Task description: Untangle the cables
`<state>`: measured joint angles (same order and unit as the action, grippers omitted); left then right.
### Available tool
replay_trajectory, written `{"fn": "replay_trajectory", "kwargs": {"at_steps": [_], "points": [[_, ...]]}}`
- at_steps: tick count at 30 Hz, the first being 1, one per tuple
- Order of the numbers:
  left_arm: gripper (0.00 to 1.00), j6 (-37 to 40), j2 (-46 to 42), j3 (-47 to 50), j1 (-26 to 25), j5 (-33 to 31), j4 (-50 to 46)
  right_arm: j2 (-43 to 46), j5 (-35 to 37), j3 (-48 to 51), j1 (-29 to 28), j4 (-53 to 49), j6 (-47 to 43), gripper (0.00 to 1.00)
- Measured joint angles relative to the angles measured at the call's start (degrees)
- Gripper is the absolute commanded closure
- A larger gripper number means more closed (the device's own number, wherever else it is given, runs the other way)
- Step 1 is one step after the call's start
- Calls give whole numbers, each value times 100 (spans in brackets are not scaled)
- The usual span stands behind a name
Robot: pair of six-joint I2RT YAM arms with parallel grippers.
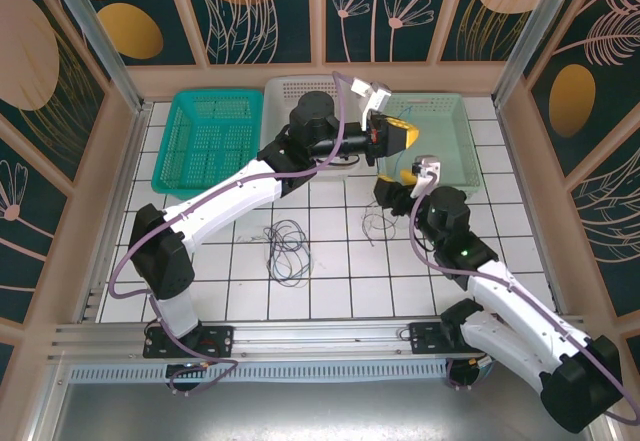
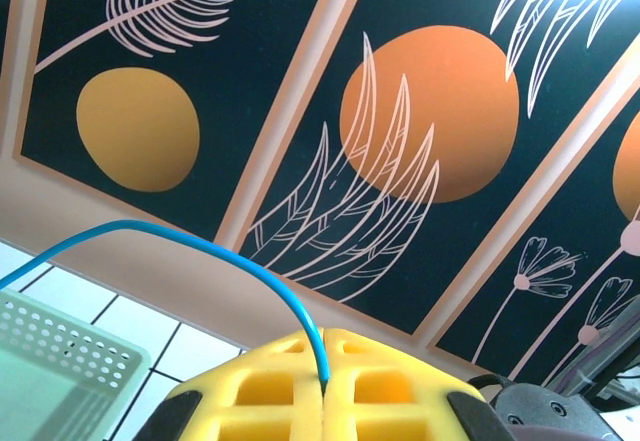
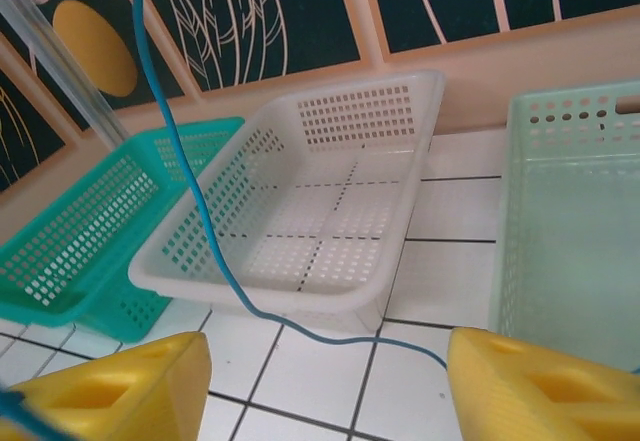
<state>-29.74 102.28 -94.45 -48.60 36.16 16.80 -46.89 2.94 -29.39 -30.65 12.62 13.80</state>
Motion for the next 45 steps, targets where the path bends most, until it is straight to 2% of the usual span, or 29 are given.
{"fn": "replay_trajectory", "kwargs": {"at_steps": [8, 16, 24, 28, 32, 37, 45], "points": [[100, -79, 0, -131, 0, 83, 72, -529, -236, 107, -11, 223, 162, 61], [100, 229, 125, -1399, 17, 57, -356, -378, -205, 780, -11, 81, 481, 62], [100, 356, 802, -2916, 151, 107, -627, 212, 146, 1086, -11, -223, 831, 53], [100, 304, 1410, -3499, 299, 219, -723, 573, 446, 1134, -11, -409, 1054, 44], [100, 144, 2100, -4048, 457, 352, -782, 715, 669, 1134, -9, -708, 1257, 42], [100, -146, 2684, -4308, 538, 483, -605, 737, 813, 1128, 85, -1152, 1499, 41], [100, -542, 3300, -4341, 560, 544, 42, 1290, 756, 1115, 769, -1637, 1705, 41]]}}
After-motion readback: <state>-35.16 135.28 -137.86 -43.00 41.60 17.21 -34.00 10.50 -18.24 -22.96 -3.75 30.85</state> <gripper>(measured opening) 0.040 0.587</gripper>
